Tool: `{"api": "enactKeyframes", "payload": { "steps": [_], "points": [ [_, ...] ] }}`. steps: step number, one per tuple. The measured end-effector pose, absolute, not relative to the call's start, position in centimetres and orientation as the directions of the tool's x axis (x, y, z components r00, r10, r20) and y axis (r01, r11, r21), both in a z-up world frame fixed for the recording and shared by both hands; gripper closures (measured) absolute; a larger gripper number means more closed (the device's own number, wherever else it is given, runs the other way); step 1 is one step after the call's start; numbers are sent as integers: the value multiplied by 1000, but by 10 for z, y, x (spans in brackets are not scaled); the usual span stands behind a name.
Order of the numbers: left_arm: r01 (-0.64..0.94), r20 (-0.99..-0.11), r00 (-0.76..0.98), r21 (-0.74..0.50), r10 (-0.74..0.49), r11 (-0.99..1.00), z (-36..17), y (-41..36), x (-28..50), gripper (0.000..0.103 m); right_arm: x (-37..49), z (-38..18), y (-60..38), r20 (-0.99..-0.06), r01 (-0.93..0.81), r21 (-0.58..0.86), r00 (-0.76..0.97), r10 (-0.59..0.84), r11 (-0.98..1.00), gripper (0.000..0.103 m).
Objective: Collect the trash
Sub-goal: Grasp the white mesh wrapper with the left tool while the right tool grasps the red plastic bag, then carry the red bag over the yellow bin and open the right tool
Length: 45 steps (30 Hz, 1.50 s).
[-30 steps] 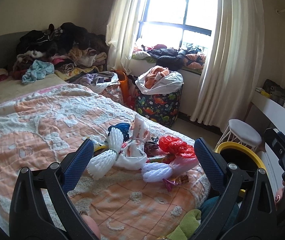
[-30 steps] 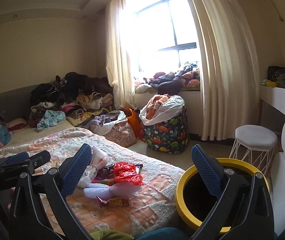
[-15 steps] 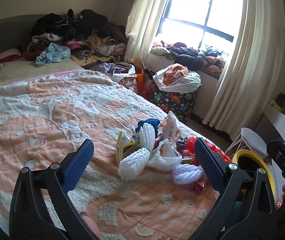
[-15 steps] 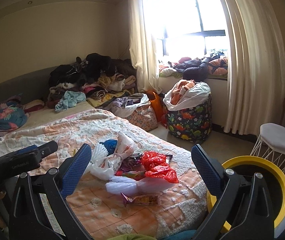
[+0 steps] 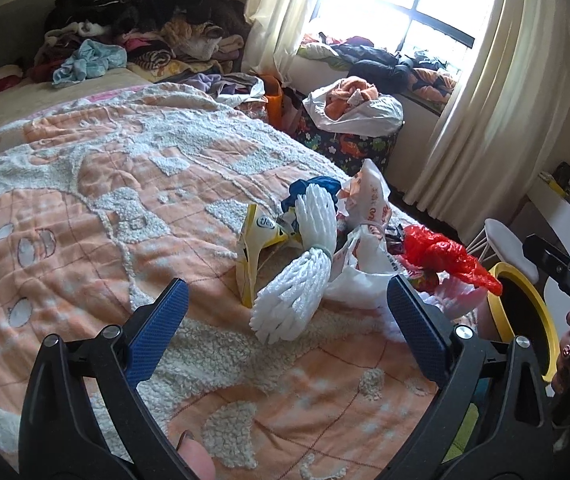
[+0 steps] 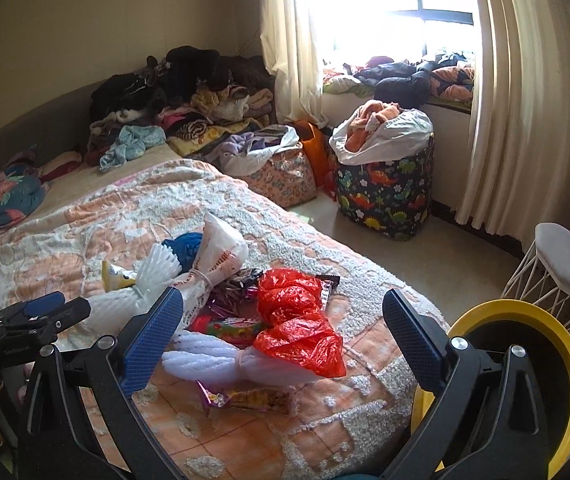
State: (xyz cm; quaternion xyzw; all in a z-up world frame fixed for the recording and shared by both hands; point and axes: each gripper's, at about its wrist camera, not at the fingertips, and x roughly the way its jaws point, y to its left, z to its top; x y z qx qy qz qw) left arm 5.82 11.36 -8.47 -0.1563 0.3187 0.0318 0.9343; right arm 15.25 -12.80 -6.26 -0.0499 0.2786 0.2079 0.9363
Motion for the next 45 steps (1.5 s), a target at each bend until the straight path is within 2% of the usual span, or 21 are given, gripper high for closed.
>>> {"api": "enactKeyframes", "payload": {
  "steps": [2, 4, 7, 10, 11, 13, 14, 15, 16, 18, 19, 22, 32, 36, 45],
  "points": [
    [-160, -620, 783, -275, -48, 948, -92, 114, 62, 19, 165, -70, -127, -580, -426, 17, 733, 356, 904, 6],
    [-153, -631, 774, -281, -62, 947, -97, 115, 66, 28, 175, -75, -126, -602, -422, -1, 724, 337, 906, 7],
    [-142, -641, 763, -287, -80, 947, -101, 114, 70, 36, 193, -84, -121, -646, -425, -23, 697, 311, 905, 20],
    [-128, -649, 755, -291, -97, 948, -103, 112, 72, 46, 209, -93, -115, -699, -449, -18, 645, 309, 893, 20],
    [-126, -651, 752, -293, -101, 948, -103, 111, 72, 49, 213, -96, -113, -712, -455, -19, 632, 307, 890, 24],
    [-121, -654, 749, -293, -107, 948, -103, 110, 73, 64, 220, -101, -109, -736, -468, -14, 604, 307, 884, 26],
    [-120, -657, 747, -288, -105, 950, -103, 109, 74, 67, 224, -104, -106, -748, -472, -13, 589, 305, 881, 29],
    [-118, -658, 746, -285, -104, 951, -103, 109, 75, 77, 227, -106, -104, -757, -478, -16, 579, 302, 878, 31],
    [-119, -658, 746, -281, -101, 952, -102, 108, 75, 85, 229, -108, -101, -768, -491, -17, 565, 303, 871, 35],
    [-113, -655, 748, -281, -105, 953, -100, 107, 75, 90, 232, -113, -96, -787, -517, -13, 534, 310, 856, 55],
    [-106, -651, 752, -281, -108, 954, -98, 107, 74, 91, 233, -115, -95, -792, -530, -4, 519, 320, 848, 69],
    [-97, -623, 775, -283, -106, 954, -89, 105, 70, 92, 228, -112, -95, -773, -547, 13, 526, 356, 837, 75],
    [-15, -494, 857, -309, -147, 951, -35, 90, 63, 92, 199, -64, -134, -619, -529, 156, 606, 500, 834, 76],
    [20, -486, 856, -308, -175, 951, -27, 77, 68, 92, 183, -47, -148, -563, -518, 174, 645, 516, 837, 76],
    [93, -497, 836, -293, -235, 951, -27, 45, 75, 92, 156, -33, -186, -514, -457, 178, 712, 478, 872, 77]
  ]
}}
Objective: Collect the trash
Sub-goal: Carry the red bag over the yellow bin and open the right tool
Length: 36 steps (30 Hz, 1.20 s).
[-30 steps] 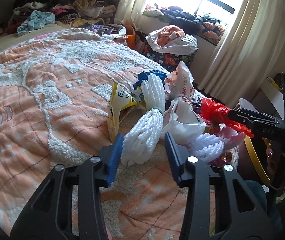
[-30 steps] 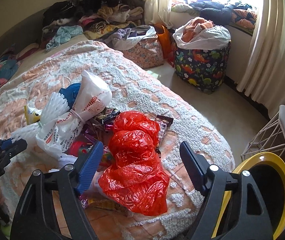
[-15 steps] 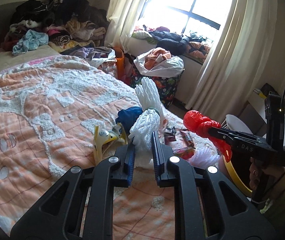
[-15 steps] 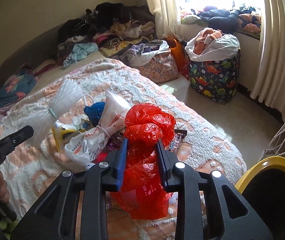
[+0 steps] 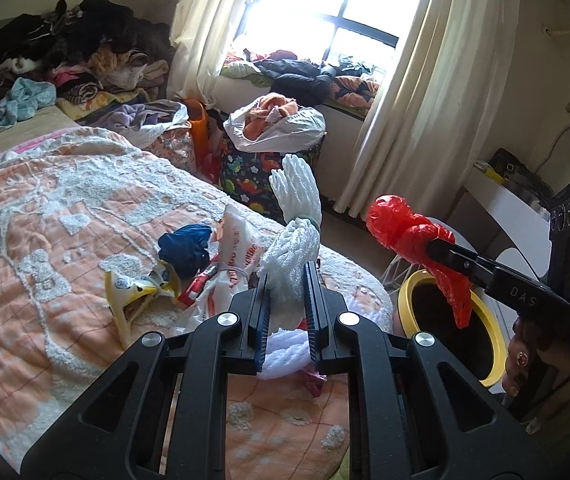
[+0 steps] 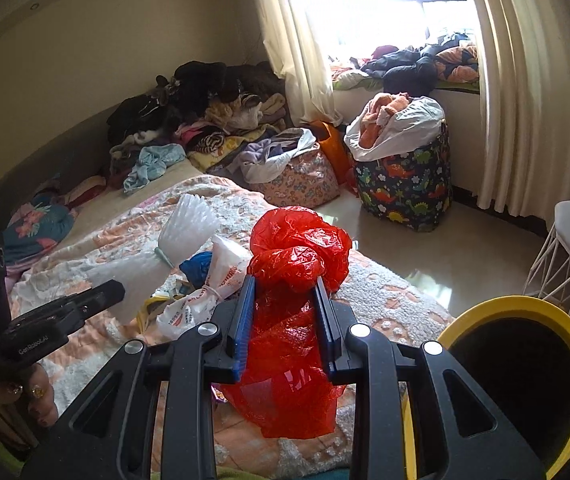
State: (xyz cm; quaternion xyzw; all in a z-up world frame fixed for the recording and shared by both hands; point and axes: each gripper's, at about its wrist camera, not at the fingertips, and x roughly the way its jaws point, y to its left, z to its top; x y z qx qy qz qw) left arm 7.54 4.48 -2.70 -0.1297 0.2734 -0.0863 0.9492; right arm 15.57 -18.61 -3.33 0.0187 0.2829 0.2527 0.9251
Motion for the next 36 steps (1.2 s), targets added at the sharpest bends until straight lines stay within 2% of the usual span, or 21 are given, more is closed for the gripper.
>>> {"api": "enactKeyframes", "payload": {
  "steps": [21, 36],
  "points": [
    [234, -534, 778, -244, -332, 941, -26, -28, 79, 92, 134, -38, -274, -496, -265, 259, 789, 363, 929, 77],
    [342, -569, 714, -225, -408, 912, -38, -81, 87, 92, 143, -54, -332, -517, -106, 309, 815, 261, 945, 76]
  ]
}}
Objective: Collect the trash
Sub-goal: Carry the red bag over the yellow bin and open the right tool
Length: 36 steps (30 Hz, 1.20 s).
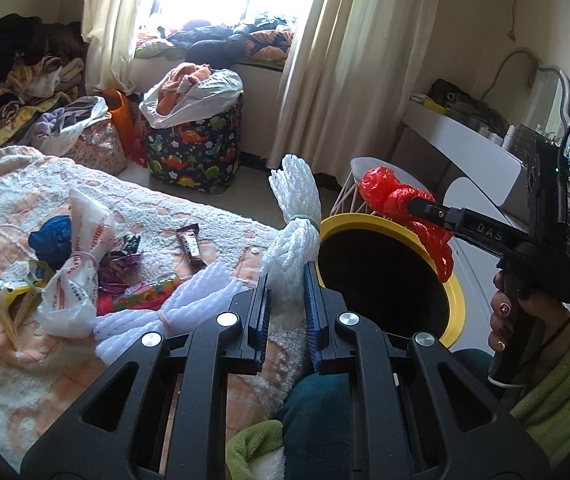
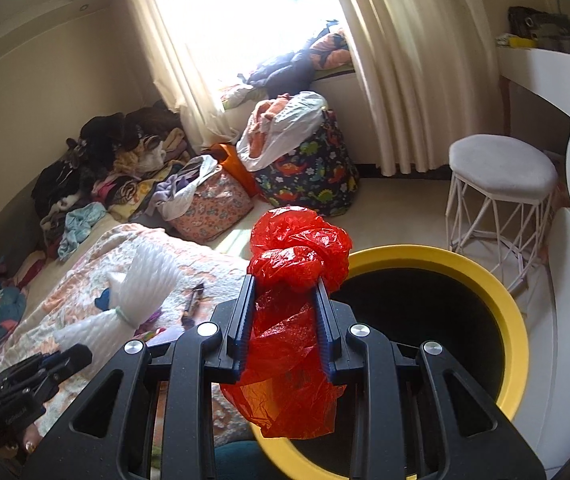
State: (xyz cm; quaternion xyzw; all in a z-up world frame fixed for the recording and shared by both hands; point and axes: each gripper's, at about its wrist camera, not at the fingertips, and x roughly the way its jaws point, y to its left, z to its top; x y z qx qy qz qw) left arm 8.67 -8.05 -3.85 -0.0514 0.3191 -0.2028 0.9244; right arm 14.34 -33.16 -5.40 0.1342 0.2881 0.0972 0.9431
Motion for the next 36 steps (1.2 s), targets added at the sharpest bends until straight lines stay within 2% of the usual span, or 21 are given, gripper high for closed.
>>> {"api": "enactKeyframes", "payload": {
  "steps": [16, 22, 26, 27, 29, 30, 31, 32, 34, 36],
  "points": [
    [451, -638, 602, -224, -480, 864, -69, -147, 110, 92, 153, -82, -395, -587, 93, 345, 798, 137, 934, 76],
    [463, -672, 563, -227, -482, 857, -85, -167, 125, 92, 155, -93, -408, -608, 129, 364, 783, 131, 922, 76],
    [452, -689, 541, -245, -482, 858, -96, -169, 135, 92, 158, -100, -413, -617, 135, 388, 773, 148, 912, 73],
    [451, -691, 535, -253, -486, 856, -98, -168, 136, 89, 159, -101, -414, -618, 138, 393, 771, 150, 909, 71],
    [437, -694, 532, -268, -486, 859, -103, -164, 139, 74, 159, -102, -413, -623, 143, 396, 768, 150, 907, 61],
    [429, -694, 531, -274, -486, 861, -103, -162, 141, 58, 160, -103, -413, -624, 149, 397, 767, 147, 906, 57],
    [421, -690, 536, -282, -487, 862, -103, -159, 141, 46, 160, -103, -413, -625, 154, 396, 767, 143, 905, 50],
    [413, -683, 545, -285, -486, 865, -101, -156, 140, 41, 160, -103, -412, -627, 158, 386, 768, 133, 909, 49],
    [396, -670, 571, -280, -474, 874, -96, -151, 138, 13, 159, -100, -408, -629, 159, 362, 769, 115, 919, 44],
    [386, -651, 601, -272, -464, 882, -89, -145, 134, 11, 158, -96, -402, -618, 149, 347, 779, 107, 926, 40]
  ]
}}
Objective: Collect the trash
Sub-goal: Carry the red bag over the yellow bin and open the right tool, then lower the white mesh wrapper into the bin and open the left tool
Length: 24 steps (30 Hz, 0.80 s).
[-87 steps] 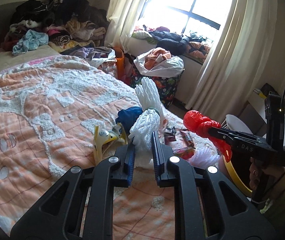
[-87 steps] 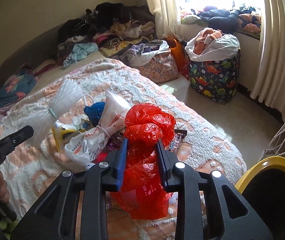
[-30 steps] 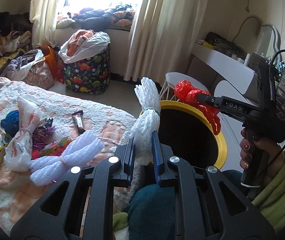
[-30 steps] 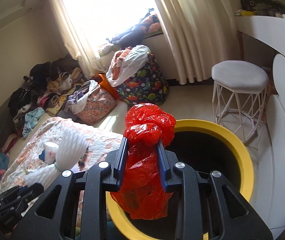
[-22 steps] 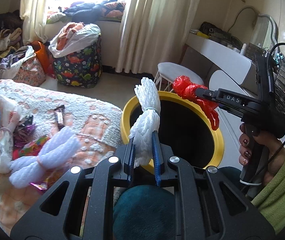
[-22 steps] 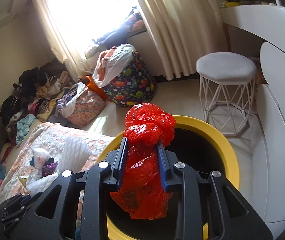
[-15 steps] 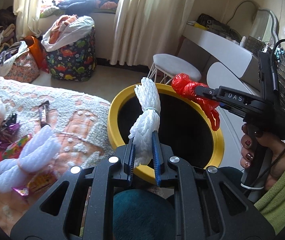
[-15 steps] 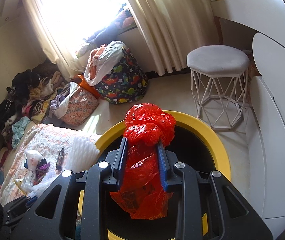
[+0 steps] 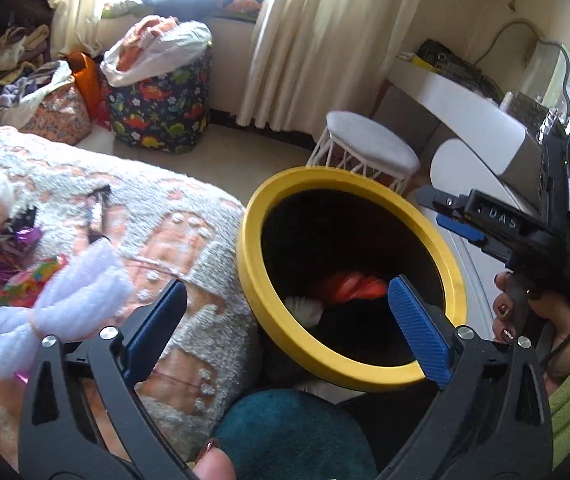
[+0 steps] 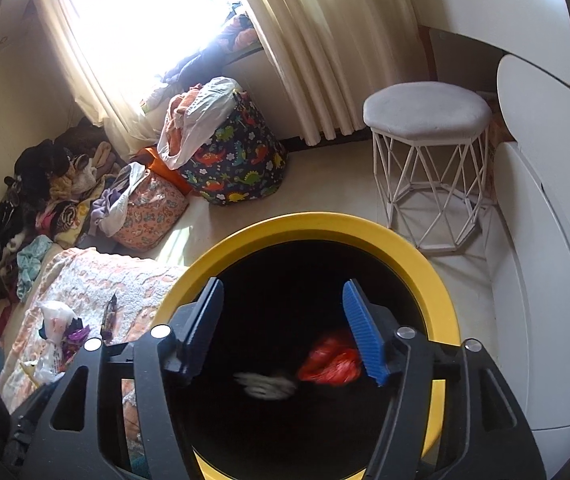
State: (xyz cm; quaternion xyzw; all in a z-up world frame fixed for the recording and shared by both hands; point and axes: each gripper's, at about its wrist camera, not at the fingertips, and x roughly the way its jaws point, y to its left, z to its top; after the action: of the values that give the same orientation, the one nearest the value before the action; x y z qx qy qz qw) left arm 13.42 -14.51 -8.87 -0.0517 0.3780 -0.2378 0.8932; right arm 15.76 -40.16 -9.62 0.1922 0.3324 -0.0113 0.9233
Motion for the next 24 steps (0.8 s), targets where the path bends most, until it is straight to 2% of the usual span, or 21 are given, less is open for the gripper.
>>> {"api": "enactKeyframes", "payload": {
  "steps": [10, 24],
  "points": [
    [337, -585, 701, -231, -407, 913, -62, -117, 120, 11, 147, -68, -368, -534, 44, 315, 834, 139, 948, 27],
    [226, -523, 795, -217, -309, 950, -41, -66, 112, 11, 140, -46, -321, -489, -85, 296, 842, 228, 951, 24]
  ]
}}
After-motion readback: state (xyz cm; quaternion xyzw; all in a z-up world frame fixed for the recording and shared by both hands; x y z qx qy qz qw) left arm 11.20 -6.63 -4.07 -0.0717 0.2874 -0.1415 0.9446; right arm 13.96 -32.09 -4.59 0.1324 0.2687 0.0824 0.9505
